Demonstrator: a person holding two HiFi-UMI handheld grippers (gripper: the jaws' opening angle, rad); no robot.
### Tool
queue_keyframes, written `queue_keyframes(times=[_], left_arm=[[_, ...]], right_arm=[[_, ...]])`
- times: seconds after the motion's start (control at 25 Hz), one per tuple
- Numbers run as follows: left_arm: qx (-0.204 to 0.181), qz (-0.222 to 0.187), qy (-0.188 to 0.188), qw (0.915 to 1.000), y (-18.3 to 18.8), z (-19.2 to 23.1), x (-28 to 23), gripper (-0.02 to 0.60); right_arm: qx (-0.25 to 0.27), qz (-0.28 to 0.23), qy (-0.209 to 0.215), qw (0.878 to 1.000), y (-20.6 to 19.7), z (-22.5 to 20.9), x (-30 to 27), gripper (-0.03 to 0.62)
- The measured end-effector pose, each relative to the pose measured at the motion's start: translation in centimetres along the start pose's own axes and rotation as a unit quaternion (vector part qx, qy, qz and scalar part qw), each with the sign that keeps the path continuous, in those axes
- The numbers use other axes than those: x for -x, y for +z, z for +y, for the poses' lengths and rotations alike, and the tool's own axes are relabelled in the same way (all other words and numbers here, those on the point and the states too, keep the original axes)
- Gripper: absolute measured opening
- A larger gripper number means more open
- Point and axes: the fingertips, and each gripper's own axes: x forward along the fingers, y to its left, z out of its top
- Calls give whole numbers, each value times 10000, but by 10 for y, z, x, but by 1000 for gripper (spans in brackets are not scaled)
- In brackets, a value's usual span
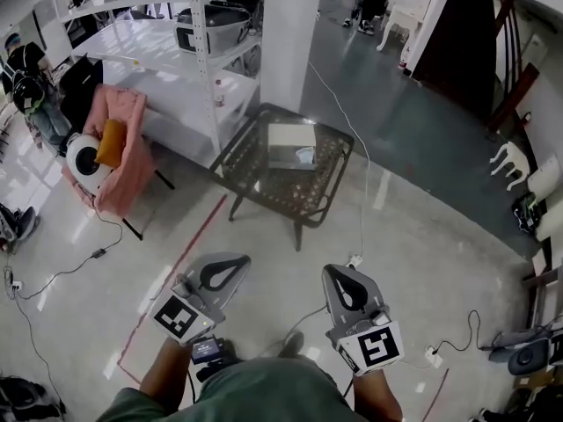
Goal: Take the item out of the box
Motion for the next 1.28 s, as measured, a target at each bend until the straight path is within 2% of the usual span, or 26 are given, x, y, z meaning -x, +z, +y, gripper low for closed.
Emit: queue_keyframes(times=[0.36, 0.56, 0.8, 1.28], left_arm=[[-120, 114, 355, 9992, 12, -39, -83, -2], [-94, 243, 396, 9989, 13, -39, -111, -1], [-67, 221, 229, 9995, 10, -3, -141, -1], [-41, -9, -678, 9977, 3, 113, -193, -2]], right_arm=[[-13, -220, 387, 9990, -11, -86, 35, 6], [-131, -236, 418, 9988, -18, -116, 35, 6], [-186, -137, 276, 9994, -23, -141, 4, 6], [-196, 14, -546, 9983, -9, -175, -98, 6]])
